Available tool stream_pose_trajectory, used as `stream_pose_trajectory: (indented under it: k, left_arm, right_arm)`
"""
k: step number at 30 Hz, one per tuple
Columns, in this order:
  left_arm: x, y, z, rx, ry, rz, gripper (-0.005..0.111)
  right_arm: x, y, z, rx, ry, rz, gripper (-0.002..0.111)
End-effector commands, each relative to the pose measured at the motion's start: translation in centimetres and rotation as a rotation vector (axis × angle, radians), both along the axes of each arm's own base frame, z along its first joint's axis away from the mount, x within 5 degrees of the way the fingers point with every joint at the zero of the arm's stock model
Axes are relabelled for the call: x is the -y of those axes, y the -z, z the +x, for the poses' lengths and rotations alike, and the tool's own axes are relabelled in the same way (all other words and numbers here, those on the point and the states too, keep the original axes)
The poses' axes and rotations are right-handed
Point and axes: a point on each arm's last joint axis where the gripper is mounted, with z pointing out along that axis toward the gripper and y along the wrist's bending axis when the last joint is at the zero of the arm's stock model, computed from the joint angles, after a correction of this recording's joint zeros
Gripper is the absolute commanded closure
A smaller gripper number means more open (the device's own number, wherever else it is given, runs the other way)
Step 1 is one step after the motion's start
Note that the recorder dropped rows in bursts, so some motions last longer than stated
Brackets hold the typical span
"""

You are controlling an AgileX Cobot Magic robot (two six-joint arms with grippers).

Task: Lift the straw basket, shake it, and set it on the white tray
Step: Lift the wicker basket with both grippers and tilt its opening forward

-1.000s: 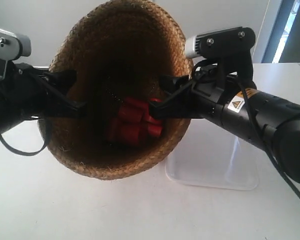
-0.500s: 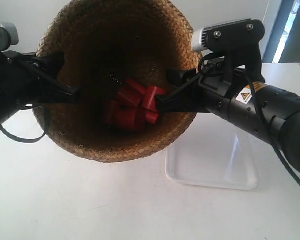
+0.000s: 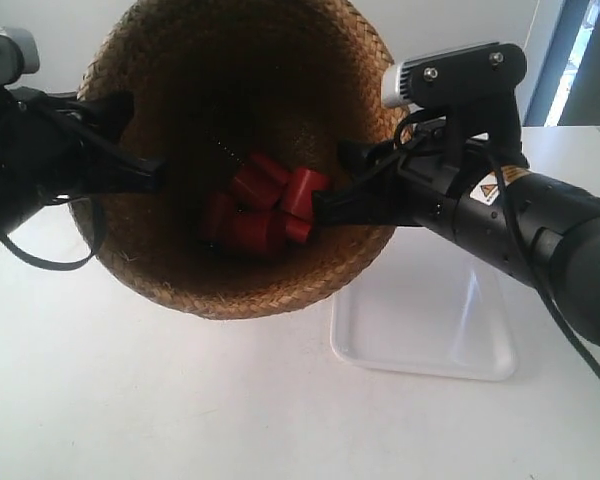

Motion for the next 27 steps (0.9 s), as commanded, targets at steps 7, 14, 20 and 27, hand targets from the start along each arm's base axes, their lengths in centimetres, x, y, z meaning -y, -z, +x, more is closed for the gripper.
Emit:
stream_pose_trajectory:
  k: [7,14,20,27]
  left_arm:
    - [1.0,-1.7,-2.5,0.15,0.12,0.136,0.107]
    - [1.8,-0.4,0.2,0.108,-0.069,0.199,0.107]
    - [3.2,-0.9,-1.0,0.17,0.027,0.179,0.107]
    - [3.1,-0.2,-0.8,0.106,0.04,0.189,0.107]
  right_arm:
    - [-0.5,-2.5,-2.6,0.033,-0.119,-0.035,0.108]
    - [-0.4,-0.8,0.0,0.138,0.118,-0.011,0.108]
    - [-1.3,-0.1,0.1,0.091,0.029,-0.062,0.108]
    - [-1.4,0.1,0.3,0.088,0.029,-0.073,0.108]
